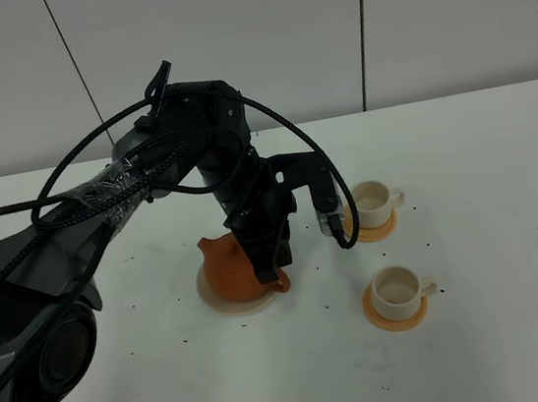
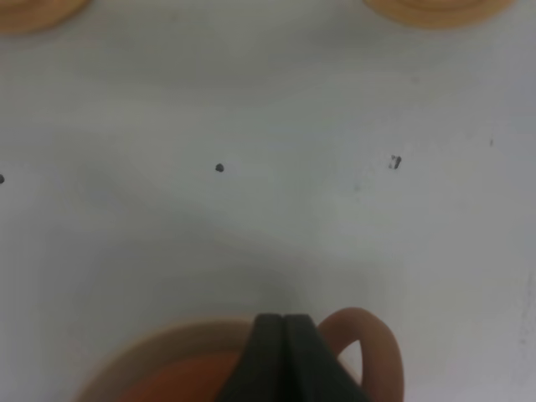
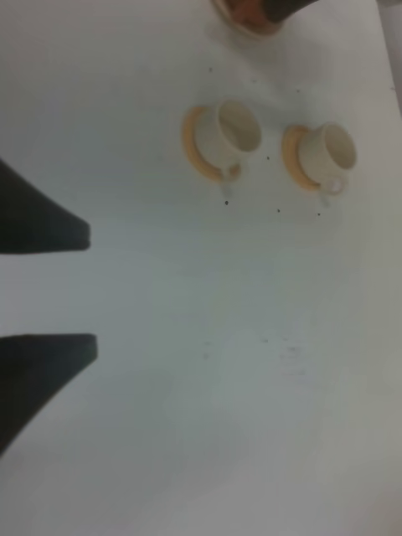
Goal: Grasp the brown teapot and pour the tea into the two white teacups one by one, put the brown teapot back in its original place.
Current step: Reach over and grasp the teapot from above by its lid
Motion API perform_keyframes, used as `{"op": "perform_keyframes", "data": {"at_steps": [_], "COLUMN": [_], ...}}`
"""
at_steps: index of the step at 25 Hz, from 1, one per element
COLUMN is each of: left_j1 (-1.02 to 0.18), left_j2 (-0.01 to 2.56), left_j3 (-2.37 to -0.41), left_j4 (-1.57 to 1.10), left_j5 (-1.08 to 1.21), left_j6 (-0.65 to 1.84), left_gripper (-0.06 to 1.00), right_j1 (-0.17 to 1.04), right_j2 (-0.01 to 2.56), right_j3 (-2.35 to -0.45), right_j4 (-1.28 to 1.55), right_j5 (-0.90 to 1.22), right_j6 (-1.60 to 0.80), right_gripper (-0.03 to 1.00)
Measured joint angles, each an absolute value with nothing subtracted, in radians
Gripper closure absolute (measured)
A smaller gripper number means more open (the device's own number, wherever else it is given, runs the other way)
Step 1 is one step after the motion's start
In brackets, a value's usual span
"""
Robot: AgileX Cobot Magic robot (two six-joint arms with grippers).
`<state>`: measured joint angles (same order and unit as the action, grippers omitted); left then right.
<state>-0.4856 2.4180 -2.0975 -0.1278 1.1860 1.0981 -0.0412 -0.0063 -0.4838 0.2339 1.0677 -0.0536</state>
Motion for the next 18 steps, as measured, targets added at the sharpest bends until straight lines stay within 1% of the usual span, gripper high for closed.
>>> {"op": "perform_keyframes", "data": {"at_steps": [7, 18], "left_j1": [-0.486, -0.486], "left_j2": [2.418, 2.411], "left_j3": [-2.098, -2.098], "left_j4": [-0.129, -0.130], "left_j5": [1.186, 1.186], "left_j6": [1.142, 1.144], "left_gripper": [0.92, 0.92], "right_j1": [-0.041, -0.041], "right_j2": [-0.006, -0.006], "right_j3": [-0.484, -0.484], "right_j4": [0.234, 0.234], "right_j5": [1.068, 1.068], "right_j6": [-0.053, -0.053], "right_gripper": [0.73, 0.73]}}
